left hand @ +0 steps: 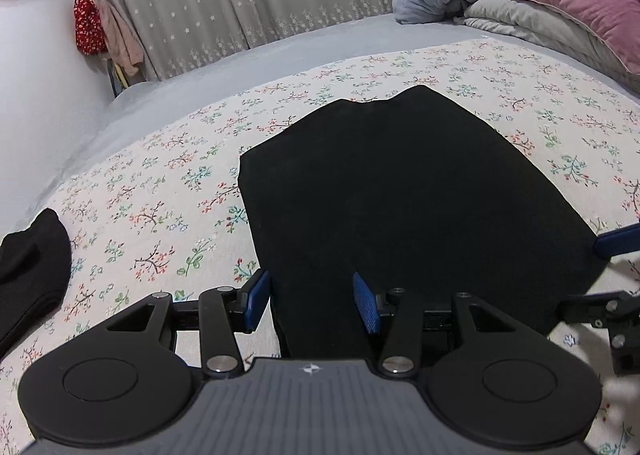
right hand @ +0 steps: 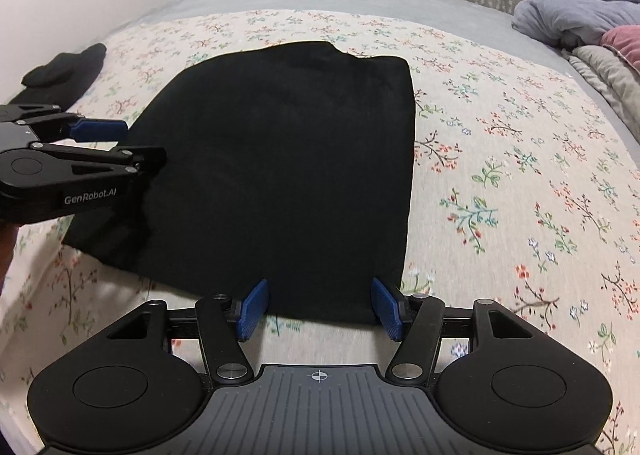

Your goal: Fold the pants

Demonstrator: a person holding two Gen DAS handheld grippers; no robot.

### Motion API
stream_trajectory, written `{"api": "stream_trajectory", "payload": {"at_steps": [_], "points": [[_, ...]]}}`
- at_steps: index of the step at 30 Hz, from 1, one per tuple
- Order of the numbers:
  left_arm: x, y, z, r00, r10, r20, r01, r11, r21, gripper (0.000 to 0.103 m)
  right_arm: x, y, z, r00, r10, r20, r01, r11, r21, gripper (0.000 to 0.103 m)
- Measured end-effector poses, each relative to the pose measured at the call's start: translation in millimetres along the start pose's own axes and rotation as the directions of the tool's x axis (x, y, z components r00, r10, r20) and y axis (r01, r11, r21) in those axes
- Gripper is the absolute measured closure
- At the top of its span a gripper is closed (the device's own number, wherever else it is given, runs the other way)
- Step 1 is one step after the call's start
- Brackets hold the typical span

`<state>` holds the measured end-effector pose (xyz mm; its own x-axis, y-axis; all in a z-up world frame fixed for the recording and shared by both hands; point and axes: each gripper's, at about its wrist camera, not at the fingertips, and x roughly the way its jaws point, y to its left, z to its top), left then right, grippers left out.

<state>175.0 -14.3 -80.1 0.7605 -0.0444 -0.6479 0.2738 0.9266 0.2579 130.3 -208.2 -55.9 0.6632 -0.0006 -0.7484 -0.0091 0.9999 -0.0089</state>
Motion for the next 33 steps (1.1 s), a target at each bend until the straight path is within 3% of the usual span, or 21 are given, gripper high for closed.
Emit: {"api": "stream_trajectory", "payload": {"at_steps": [8, 11, 15, 20, 24, 27, 30, 33], "points": [[-40.0, -2.1, -11.5, 0.998, 0.010, -0.057, -0.012, 0.999, -0.030, 0.033, -19.5, -1.6, -18.1, 0.999, 0.032, -0.020, -0.032, 0.999, 0.013, 0.042], [-65.0, -6.5, -14.1, 0.999, 0.011, -0.051, -0.016, 0.996, -0.091, 0.033, -30.3, -1.1, -25.6, 1.000, 0.014, 0.002, -0.014, 1.000, 0.015, 0.042], [-98.3, -7.2, -14.3, 0.999, -0.026, -0.034, 0.019, 0.983, -0.183, 0.031, -56.1, 5.6, -22.7, 0.995, -0.044, 0.089, 0.042, 0.999, 0.018, 0.042], [-135.5, -4.1, -19.3, 0.999, 0.019, 0.033, -0.009, 0.963, -0.268, 0.019, -105.1, 13.1, -21.9, 0.974, -0.064, 0.215, 0.049, 0.996, 0.073, 0.033], [-137.3, -9.4, -29.8, 0.997, 0.067, 0.032, -0.055, 0.958, -0.282, 0.014, -133.0, 14.8, -38.1, 0.961, -0.066, 0.268, 0.023, 0.987, 0.161, 0.031], [-128.1, -8.7, -39.0, 0.998, 0.059, 0.011, -0.054, 0.955, -0.291, 0.014, -145.1, 15.7, -58.5, 0.959, -0.068, 0.276, 0.007, 0.977, 0.215, 0.030], [-125.2, -6.8, -42.3, 0.998, 0.053, 0.013, -0.047, 0.956, -0.291, 0.012, -147.8, 20.3, -66.9, 0.961, -0.082, 0.265, 0.029, 0.980, 0.199, 0.030], [-119.8, -5.3, -45.1, 0.999, 0.044, 0.019, -0.036, 0.955, -0.295, 0.009, -150.9, 21.9, -68.3, 0.950, -0.122, 0.289, 0.071, 0.981, 0.182, 0.022]]}}
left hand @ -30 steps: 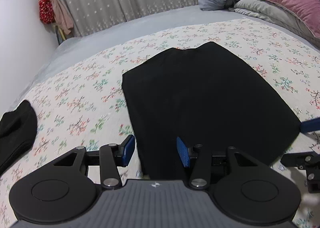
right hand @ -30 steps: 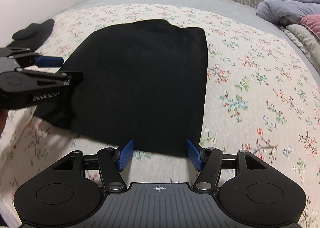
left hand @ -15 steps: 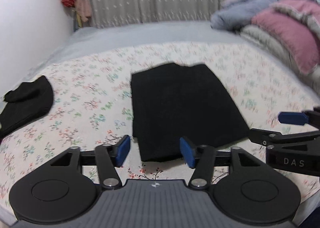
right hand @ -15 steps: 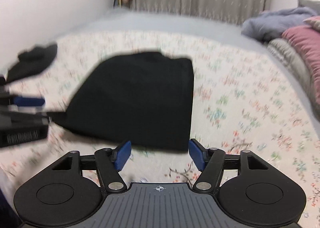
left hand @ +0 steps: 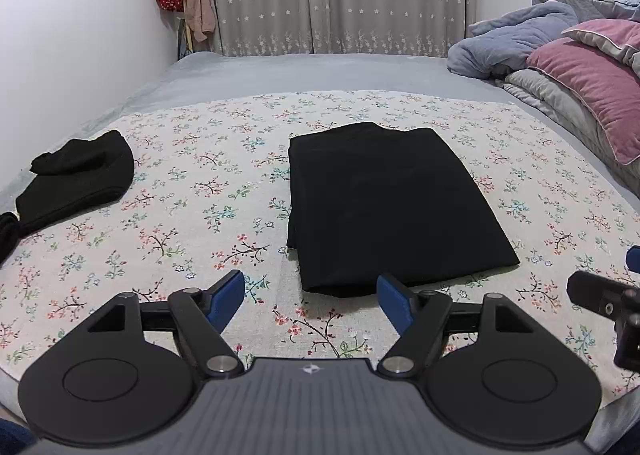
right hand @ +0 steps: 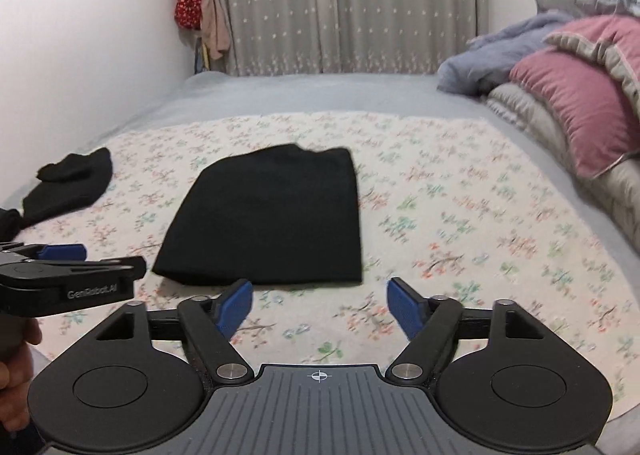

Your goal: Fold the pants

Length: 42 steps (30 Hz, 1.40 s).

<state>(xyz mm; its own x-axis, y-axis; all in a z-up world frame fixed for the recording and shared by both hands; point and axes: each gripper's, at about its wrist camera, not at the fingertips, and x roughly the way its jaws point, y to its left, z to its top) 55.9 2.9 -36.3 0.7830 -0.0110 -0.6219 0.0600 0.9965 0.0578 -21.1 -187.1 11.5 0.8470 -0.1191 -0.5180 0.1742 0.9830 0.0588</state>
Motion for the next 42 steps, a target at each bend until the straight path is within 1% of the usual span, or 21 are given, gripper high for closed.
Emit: {"api": "stream_trajectory", "payload": {"at_steps": [2, 4, 8, 10, 12, 17, 22, 24, 33, 42], "points": [[4.5, 1.5, -2.2, 1.000, -0.007, -0.016, 0.007, 1.000, -0.008, 0.009, 5.4, -1.3, -2.4, 1.000, 0.001, 0.011, -0.001, 1.000, -0.023, 0.021], [8.7, 2.8, -4.0, 0.999, -0.017, -0.032, 0.017, 1.000, -0.019, 0.008, 11.4, -1.5, -6.8, 1.000, 0.028, -0.002, -0.028, 0.999, -0.040, 0.021], [8.9, 2.3, -7.0, 0.999, -0.022, -0.039, 0.021, 1.000, -0.023, 0.005, 15.1, -5.5, -7.4, 0.998, 0.057, -0.010, -0.057, 0.998, 0.004, 0.021], [7.7, 1.3, -8.0, 0.999, -0.032, -0.039, 0.031, 0.999, -0.019, 0.001, 14.6, -4.9, -7.0, 0.998, 0.056, -0.004, -0.056, 0.998, 0.015, 0.018], [7.2, 1.3, -9.1, 0.998, -0.038, -0.041, 0.037, 0.999, -0.023, 0.000, 14.2, -3.1, -7.3, 0.998, 0.055, 0.000, -0.055, 0.998, 0.012, 0.016], [8.1, 0.7, -10.3, 0.999, -0.032, -0.044, 0.032, 0.999, -0.020, 0.000, 16.9, 0.0, -9.5, 0.999, 0.049, -0.010, -0.049, 0.999, 0.010, 0.011], [7.7, 0.7, -10.2, 0.999, -0.031, -0.038, 0.031, 0.999, -0.018, 0.000, 18.9, 0.6, -10.6, 0.999, 0.033, -0.012, -0.033, 0.999, 0.006, 0.002], [7.9, 0.1, -10.3, 0.999, -0.032, -0.037, 0.031, 0.999, -0.017, 0.000, 19.6, -0.1, -10.7, 0.999, 0.031, -0.013, -0.031, 0.999, 0.010, 0.001], [8.2, -1.5, -11.1, 0.998, -0.038, -0.044, 0.038, 0.999, -0.005, 0.000, 22.7, -1.8, -10.8, 0.999, 0.035, -0.019, -0.034, 0.999, 0.026, 0.000], [5.6, -0.1, -9.7, 0.998, -0.044, -0.047, 0.043, 0.999, -0.022, 0.000, 23.6, -0.3, -10.8, 0.999, 0.037, -0.013, -0.037, 0.999, 0.021, 0.000]]}}
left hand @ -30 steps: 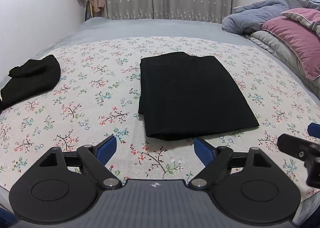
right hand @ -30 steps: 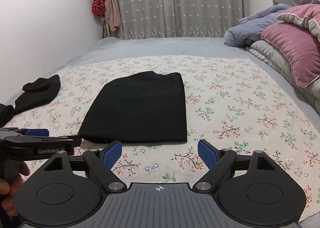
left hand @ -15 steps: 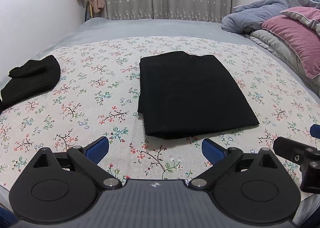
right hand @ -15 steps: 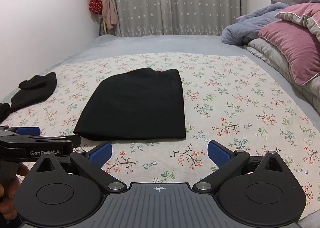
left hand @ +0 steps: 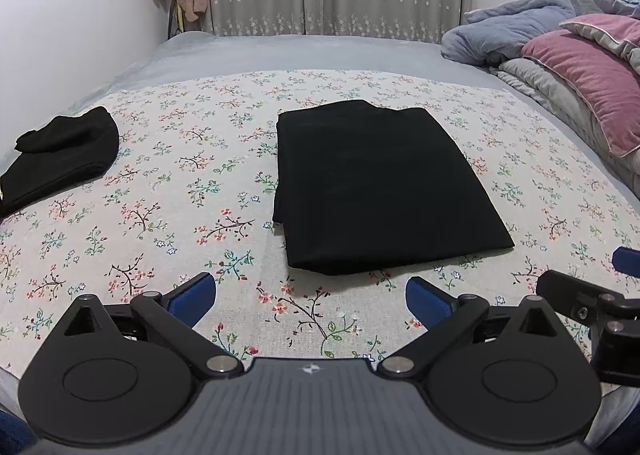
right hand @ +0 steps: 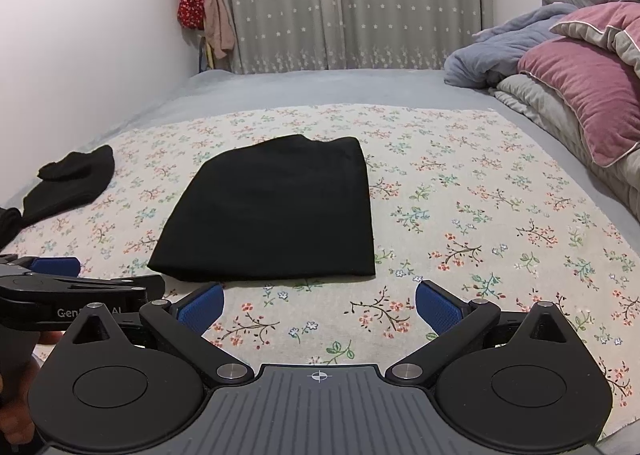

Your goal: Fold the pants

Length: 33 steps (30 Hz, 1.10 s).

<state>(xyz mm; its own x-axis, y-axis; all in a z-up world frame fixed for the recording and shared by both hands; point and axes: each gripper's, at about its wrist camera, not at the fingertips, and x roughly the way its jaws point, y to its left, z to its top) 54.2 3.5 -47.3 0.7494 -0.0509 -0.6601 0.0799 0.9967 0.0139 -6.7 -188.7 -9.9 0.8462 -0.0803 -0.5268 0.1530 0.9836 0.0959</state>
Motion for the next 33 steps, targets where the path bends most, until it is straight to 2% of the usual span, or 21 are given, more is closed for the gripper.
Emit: {"api": "stream_trajectory", "payload": {"at_steps": [33], "points": [[-0.9, -3.7, -2.8, 1.000, 0.020, -0.009, -0.020, 1.000, 0.011, 0.000, 2.0, 3.3, -1.7, 1.000, 0.003, -0.005, -0.003, 1.000, -0.010, 0.000]]}}
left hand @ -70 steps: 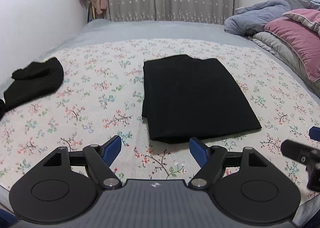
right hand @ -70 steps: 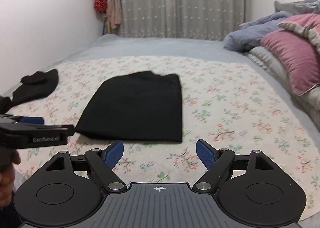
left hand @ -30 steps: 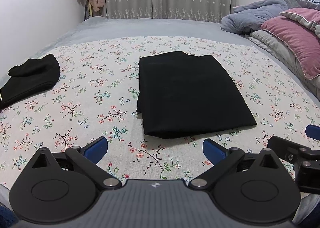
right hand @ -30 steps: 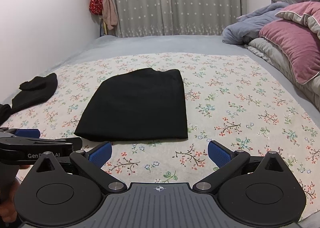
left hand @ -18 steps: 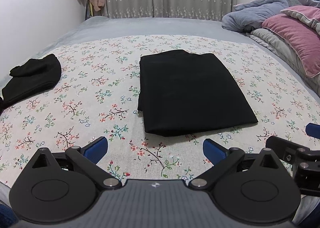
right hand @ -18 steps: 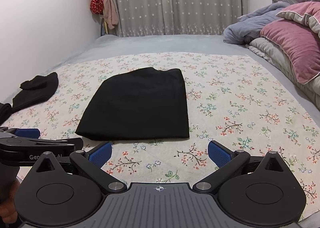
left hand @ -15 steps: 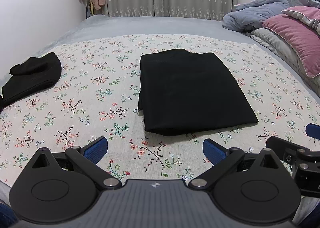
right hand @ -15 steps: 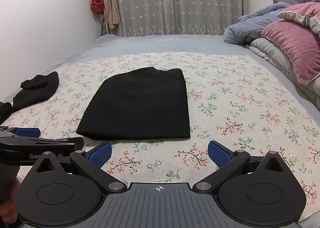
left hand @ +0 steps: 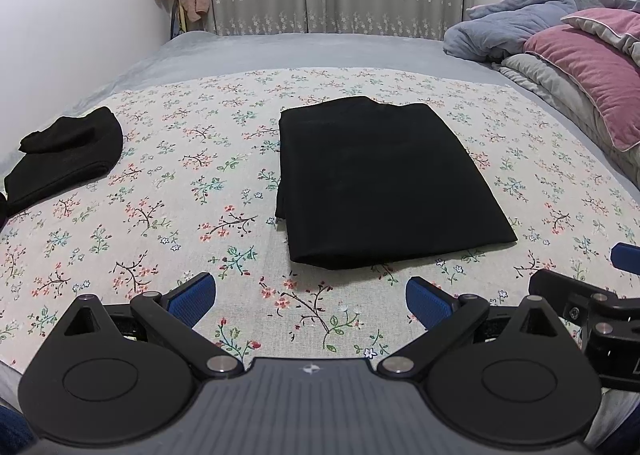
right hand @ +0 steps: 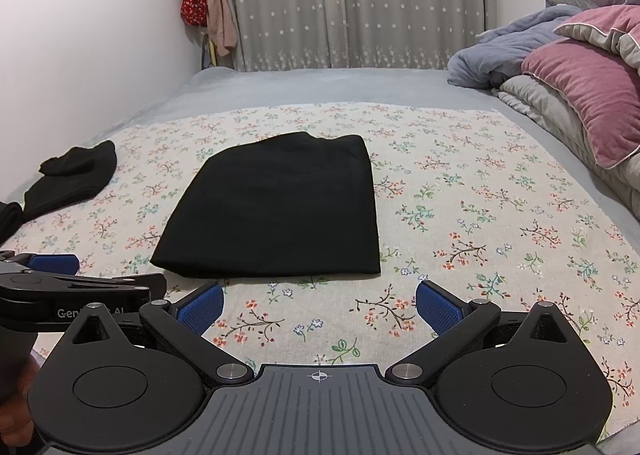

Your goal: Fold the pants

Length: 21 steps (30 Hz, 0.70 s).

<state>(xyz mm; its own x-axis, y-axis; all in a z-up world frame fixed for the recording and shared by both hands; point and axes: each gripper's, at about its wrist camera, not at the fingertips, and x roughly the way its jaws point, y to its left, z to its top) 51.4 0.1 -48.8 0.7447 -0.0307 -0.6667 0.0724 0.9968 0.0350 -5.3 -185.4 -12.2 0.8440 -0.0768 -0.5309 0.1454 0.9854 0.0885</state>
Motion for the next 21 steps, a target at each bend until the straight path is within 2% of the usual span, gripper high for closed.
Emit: {"api": "stream_trajectory", "payload": {"at_steps": [21], "points": [[-0.1, -1.3, -1.5, 1.000, -0.001, -0.001, 0.001, 1.000, 0.012, 0.000, 1.5, 3.1, -1.5, 1.000, 0.004, -0.004, -0.005, 1.000, -0.012, 0.000]]}}
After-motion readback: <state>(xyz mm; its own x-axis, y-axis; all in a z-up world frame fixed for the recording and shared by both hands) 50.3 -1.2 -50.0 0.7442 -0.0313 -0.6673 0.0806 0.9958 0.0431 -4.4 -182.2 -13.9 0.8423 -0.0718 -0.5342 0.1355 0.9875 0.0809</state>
